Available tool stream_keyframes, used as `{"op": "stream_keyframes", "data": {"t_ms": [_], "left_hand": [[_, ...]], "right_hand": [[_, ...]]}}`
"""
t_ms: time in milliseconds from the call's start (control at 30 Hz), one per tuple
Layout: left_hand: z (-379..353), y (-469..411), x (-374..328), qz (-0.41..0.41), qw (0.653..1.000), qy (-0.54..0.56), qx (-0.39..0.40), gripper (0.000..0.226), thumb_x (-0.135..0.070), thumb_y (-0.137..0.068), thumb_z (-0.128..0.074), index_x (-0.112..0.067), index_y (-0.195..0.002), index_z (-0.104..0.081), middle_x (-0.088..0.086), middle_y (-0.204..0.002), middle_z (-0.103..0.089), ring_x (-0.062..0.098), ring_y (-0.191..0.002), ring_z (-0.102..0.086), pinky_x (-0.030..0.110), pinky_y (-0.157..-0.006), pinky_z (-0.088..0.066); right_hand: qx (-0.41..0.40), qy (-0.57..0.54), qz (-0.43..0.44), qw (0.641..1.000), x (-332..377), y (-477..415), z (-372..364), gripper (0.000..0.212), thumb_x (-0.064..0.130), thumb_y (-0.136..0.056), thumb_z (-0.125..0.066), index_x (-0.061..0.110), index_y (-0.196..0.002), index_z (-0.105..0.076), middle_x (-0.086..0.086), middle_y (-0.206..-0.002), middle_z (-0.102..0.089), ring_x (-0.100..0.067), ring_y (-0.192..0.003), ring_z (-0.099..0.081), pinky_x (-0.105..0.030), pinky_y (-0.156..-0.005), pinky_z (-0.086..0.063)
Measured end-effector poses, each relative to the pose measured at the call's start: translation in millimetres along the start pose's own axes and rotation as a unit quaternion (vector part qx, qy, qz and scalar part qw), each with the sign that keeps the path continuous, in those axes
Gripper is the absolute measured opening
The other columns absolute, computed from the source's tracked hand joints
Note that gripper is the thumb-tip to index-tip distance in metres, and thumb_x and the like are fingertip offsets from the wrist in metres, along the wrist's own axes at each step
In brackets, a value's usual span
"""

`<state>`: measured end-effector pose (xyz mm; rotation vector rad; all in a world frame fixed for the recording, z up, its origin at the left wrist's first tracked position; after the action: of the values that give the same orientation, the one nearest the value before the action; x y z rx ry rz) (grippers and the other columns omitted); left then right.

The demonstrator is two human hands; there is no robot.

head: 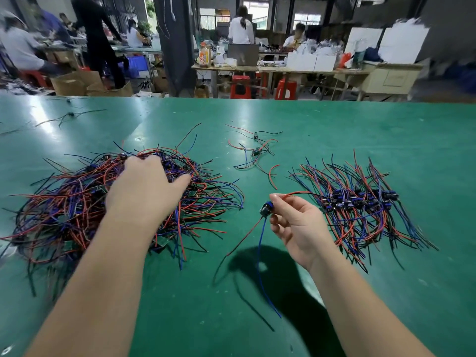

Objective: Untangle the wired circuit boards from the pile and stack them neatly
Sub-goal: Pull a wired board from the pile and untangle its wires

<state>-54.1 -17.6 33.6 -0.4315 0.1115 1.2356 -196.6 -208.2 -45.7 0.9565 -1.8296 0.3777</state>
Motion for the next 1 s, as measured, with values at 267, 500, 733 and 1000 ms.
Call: {"op": "stream_keyframes", "data": {"t_ms": [267,500,733,1000], "left_hand": [[-73.2,67.7,-58.5,-0.101,0.871,0.460,0.142,0.036,-0.055,-0.071,-0.073,-0.019,-0.067,-0.073,-0.002,-0.055,-0.068,0.019,-0.053,-0.065,0.044,-0.063,-0.058],[-89.2,74.2,-58.0,-0.036,0.810,0.548,0.208,0.014,-0.022,-0.075,-0.080,-0.013,-0.067,-0.072,0.006,-0.060,-0.070,0.020,-0.054,-0.069,0.029,-0.052,-0.056],[-88.0,86.8,-73.3,0.075,0.697,0.656,0.278,0.013,-0.010,-0.079,-0.074,-0.002,-0.071,-0.067,0.010,-0.061,-0.068,0.013,-0.049,-0.064,0.020,-0.047,-0.050],[-87.7,97.5,-76.2,0.067,0.685,0.627,0.365,0.016,-0.014,-0.078,-0.075,-0.003,-0.069,-0.067,0.011,-0.063,-0.068,0.012,-0.048,-0.062,0.019,-0.046,-0.049]], "right_hand": [[0.052,0.057,-0.013,0.997,-12.8,3.6,-7.2,0.013,0.014,-0.066,-0.073,0.009,-0.056,-0.068,-0.001,-0.053,-0.059,-0.007,-0.045,-0.048,-0.014,-0.044,-0.039],[0.040,0.137,0.017,0.990,-6.0,1.6,-2.8,0.017,0.022,-0.066,-0.075,0.007,-0.062,-0.068,-0.010,-0.063,-0.057,-0.008,-0.051,-0.047,-0.017,-0.050,-0.039],[0.078,0.043,-0.042,0.995,10.2,-0.2,1.4,0.008,0.003,-0.078,-0.062,0.002,-0.076,-0.070,-0.005,-0.059,-0.064,-0.009,-0.054,-0.061,-0.016,-0.056,-0.053],[-0.025,-0.045,-0.041,0.998,37.3,-16.2,34.9,0.012,0.000,-0.090,-0.054,-0.003,-0.082,-0.063,-0.007,-0.058,-0.065,-0.012,-0.052,-0.065,-0.015,-0.050,-0.052]]}}
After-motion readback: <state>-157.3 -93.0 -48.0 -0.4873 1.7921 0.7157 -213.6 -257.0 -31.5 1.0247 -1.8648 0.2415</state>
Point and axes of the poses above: each hand's wrist, its own y-axis away from the middle knuckle, its own z-axis out of the back of the hand, x = y × z, the point moved 3 cm from there along -y, towards the middle knuckle
